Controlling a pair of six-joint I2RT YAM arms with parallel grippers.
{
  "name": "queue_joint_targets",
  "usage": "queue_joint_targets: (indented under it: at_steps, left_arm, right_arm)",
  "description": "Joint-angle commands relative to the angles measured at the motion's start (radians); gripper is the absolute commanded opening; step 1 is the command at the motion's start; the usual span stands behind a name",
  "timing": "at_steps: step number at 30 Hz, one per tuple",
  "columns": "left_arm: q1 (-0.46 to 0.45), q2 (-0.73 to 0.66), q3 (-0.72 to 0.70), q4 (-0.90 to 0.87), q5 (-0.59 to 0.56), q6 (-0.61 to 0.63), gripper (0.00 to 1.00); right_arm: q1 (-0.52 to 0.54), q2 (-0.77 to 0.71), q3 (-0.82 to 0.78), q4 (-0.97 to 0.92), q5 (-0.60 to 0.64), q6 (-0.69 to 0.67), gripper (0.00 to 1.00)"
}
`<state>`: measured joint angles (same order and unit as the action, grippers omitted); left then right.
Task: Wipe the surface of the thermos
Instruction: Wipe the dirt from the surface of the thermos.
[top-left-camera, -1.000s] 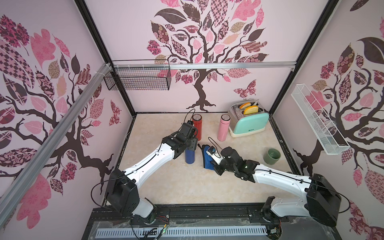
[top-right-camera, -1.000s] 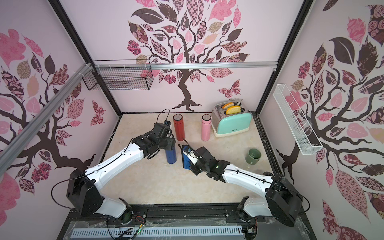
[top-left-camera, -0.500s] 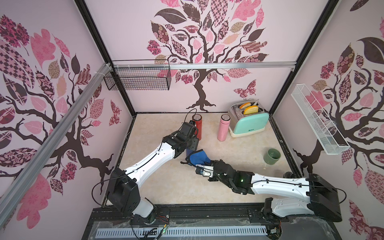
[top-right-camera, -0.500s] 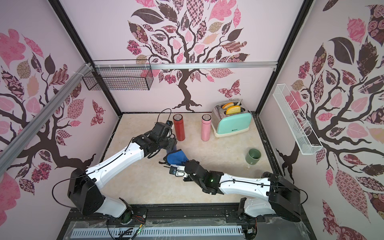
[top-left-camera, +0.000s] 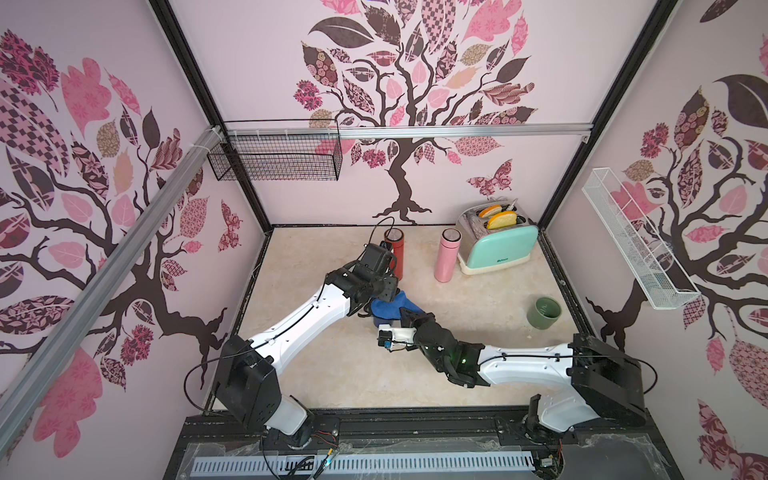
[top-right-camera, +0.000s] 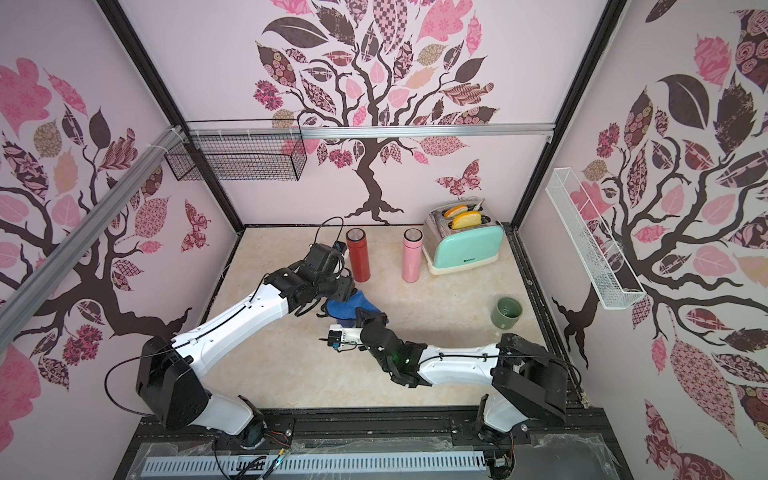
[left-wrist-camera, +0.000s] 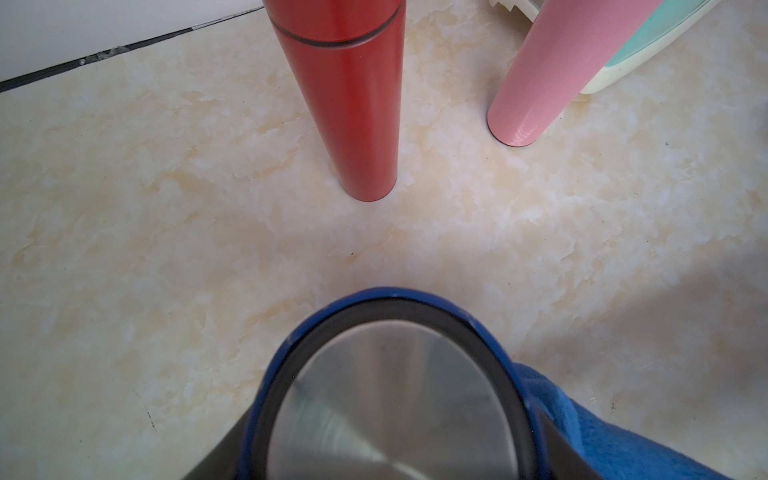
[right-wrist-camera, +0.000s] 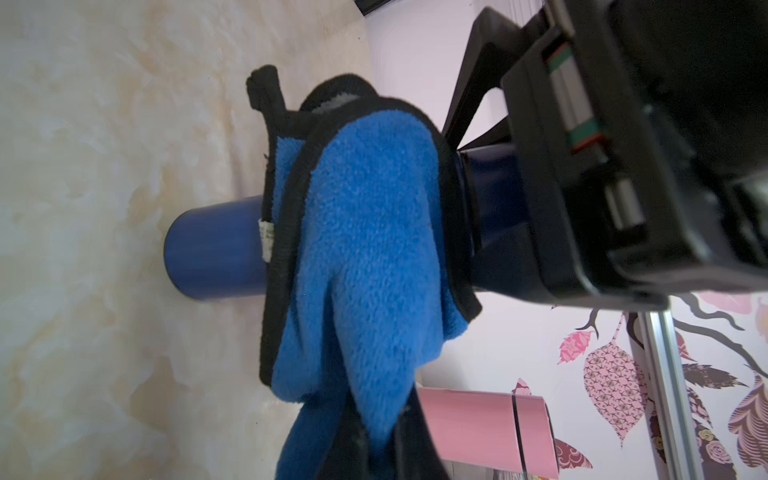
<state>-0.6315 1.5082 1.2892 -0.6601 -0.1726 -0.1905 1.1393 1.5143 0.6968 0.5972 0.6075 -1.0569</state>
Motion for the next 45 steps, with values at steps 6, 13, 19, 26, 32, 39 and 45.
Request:
queue_joint_targets:
  at_steps: [6, 13, 19, 26, 32, 39, 45]
  left_arm:
    - [0.000, 0.012, 0.003, -0.018, 0.042, -0.005, 0.00]
    - [0.000, -0.002, -0.008, -0.014, 0.041, -0.003, 0.00]
    - [0.000, -0.002, -0.011, -0.015, 0.045, 0.000, 0.00]
    - [0.000, -0.002, -0.020, -0.014, 0.048, -0.001, 0.00]
    - [-0.001, -0.002, -0.031, -0.012, 0.053, -0.005, 0.00]
    - [0.000, -0.008, -0.039, -0.015, 0.051, -0.004, 0.00]
    - [0.000, -0.016, -0.040, -0.025, 0.046, -0.004, 0.00]
  right_arm:
    - [0.010, 0.030, 0.026, 0.102, -0.001, 0.044, 0.00]
    - [0.010, 0.149, -0.002, 0.140, -0.031, 0.167, 0.00]
    - [0.010, 0.285, 0.015, 0.179, -0.056, 0.216, 0.00]
    - [0.010, 0.272, 0.041, 0.179, -0.029, 0.182, 0.00]
    - [0.010, 0.154, 0.110, 0.164, 0.037, 0.080, 0.00]
    - [0.010, 0.138, 0.135, 0.169, 0.045, 0.043, 0.00]
    - [0.010, 0.266, 0.086, 0.186, 0.007, 0.170, 0.00]
